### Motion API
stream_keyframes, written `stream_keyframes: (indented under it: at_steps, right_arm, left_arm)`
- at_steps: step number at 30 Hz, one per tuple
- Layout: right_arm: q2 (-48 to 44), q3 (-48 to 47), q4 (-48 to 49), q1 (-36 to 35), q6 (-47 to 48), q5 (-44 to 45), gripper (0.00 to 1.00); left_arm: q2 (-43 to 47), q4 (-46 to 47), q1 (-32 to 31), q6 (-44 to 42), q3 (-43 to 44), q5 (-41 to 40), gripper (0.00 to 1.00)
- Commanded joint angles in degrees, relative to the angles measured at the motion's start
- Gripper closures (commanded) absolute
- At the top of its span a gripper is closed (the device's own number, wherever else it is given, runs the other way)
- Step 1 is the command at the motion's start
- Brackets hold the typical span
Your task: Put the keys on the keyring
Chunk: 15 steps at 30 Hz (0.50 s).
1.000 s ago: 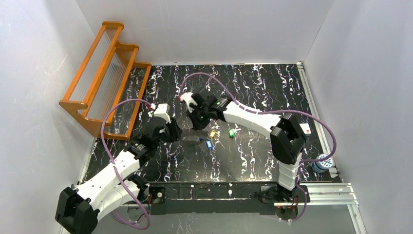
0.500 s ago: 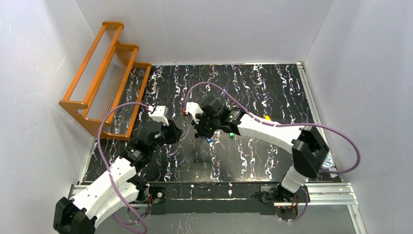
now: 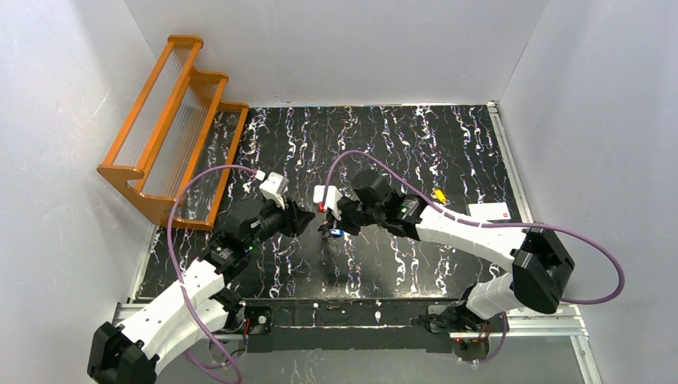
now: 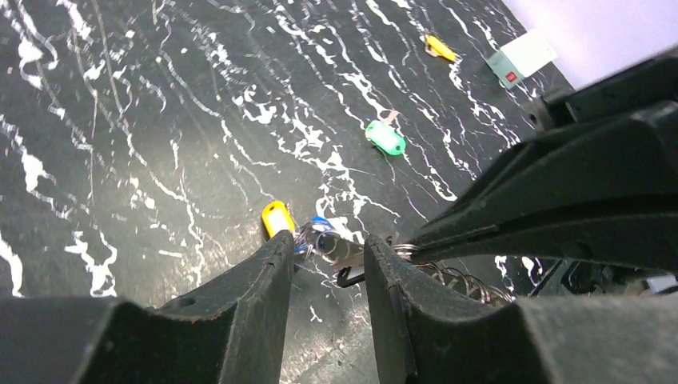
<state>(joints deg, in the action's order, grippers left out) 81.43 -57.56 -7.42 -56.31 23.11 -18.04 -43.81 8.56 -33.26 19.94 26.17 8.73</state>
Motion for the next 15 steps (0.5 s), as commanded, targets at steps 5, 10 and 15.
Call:
stream_keyframes:
  at_steps: [5, 10, 15]
  right_arm:
    - [1.2, -1.7, 3.7, 0.0, 5.6, -0.3, 0.99]
    - [10.5, -3.5, 2.8, 0.0, 1.7, -3.3, 0.99]
    - [20.8, -7.6, 2.0, 0.0, -5.0, -10.2, 0.99]
  left_arm:
    - [2.2, 2.2, -0.1, -9.6, 0.6, 4.4, 0.63]
    - [3.3, 0.4, 0.0, -8.8, -0.2, -1.0, 0.63]
    - [5.5, -0.5, -0.1, -4.5, -2.9, -8.6, 0.63]
